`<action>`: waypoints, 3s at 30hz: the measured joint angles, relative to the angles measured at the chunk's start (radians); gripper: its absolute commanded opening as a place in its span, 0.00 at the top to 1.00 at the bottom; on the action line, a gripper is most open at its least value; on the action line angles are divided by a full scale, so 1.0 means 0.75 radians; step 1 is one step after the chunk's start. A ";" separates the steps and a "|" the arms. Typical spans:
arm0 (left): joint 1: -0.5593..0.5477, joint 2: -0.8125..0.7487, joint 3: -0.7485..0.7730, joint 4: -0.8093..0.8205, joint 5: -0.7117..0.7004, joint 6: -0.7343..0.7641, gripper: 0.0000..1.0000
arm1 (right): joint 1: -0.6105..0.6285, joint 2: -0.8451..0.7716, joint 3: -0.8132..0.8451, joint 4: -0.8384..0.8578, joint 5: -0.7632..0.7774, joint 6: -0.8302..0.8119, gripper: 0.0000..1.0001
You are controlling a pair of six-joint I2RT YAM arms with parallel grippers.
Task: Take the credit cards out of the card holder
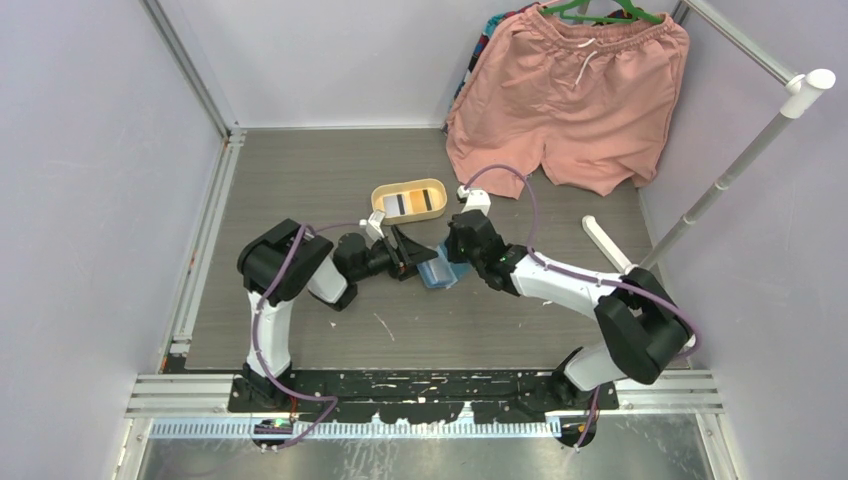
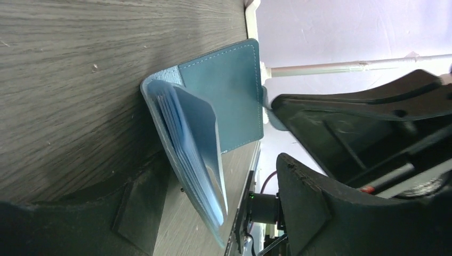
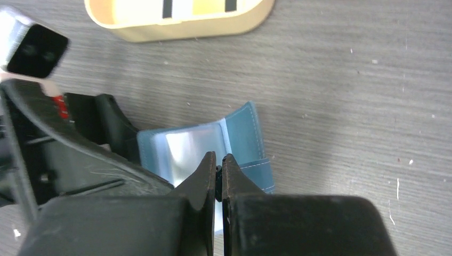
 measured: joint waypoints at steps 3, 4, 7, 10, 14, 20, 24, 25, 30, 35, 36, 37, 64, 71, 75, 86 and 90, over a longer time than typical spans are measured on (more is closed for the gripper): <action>-0.002 -0.024 -0.002 -0.049 -0.016 0.017 0.27 | -0.002 0.032 -0.034 0.002 0.021 0.028 0.99; -0.002 -0.035 -0.005 -0.068 -0.024 0.026 0.28 | -0.003 0.041 -0.046 0.001 0.028 0.037 0.99; -0.002 -0.061 -0.023 -0.102 -0.045 0.039 0.33 | -0.008 0.069 -0.062 -0.006 0.044 0.058 0.99; -0.002 -0.067 -0.038 -0.116 -0.060 0.046 0.37 | -0.009 0.092 -0.067 -0.006 0.052 0.073 0.99; -0.002 -0.074 -0.060 -0.119 -0.079 0.046 0.41 | -0.010 0.114 -0.081 0.002 0.056 0.091 0.99; 0.016 -0.108 -0.105 -0.136 -0.095 0.060 0.41 | -0.016 0.148 -0.108 0.019 0.060 0.100 0.99; 0.038 -0.132 -0.123 -0.162 -0.094 0.069 0.41 | -0.017 0.161 -0.112 0.036 0.060 0.104 0.99; 0.043 -0.135 -0.127 -0.163 -0.094 0.070 0.41 | -0.017 0.164 -0.112 0.039 0.060 0.104 0.99; 0.073 -0.145 -0.155 -0.147 -0.094 0.066 0.41 | -0.018 0.178 -0.112 0.046 0.057 0.108 0.99; 0.093 -0.147 -0.162 -0.139 -0.095 0.066 0.41 | -0.018 0.189 -0.119 0.056 0.054 0.112 0.99; 0.093 -0.147 -0.164 -0.135 -0.095 0.066 0.41 | -0.018 0.189 -0.120 0.056 0.054 0.113 0.99; 0.095 -0.147 -0.169 -0.129 -0.095 0.066 0.41 | -0.018 0.189 -0.120 0.057 0.054 0.113 0.99; 0.149 -0.174 -0.275 -0.114 -0.176 0.101 0.64 | -0.026 0.219 -0.120 0.103 0.037 0.117 0.99; 0.176 -0.185 -0.287 -0.113 -0.173 0.100 0.69 | -0.026 0.233 -0.119 0.126 0.030 0.118 0.99; 0.178 -0.178 -0.286 -0.112 -0.166 0.099 0.70 | -0.026 0.234 -0.119 0.127 0.030 0.118 0.99; 0.178 -0.154 -0.266 -0.115 -0.131 0.113 1.00 | -0.026 0.251 -0.107 0.139 0.028 0.117 0.92; 0.182 -0.216 -0.238 -0.238 -0.115 0.173 1.00 | -0.026 0.247 -0.081 0.090 0.031 0.105 0.49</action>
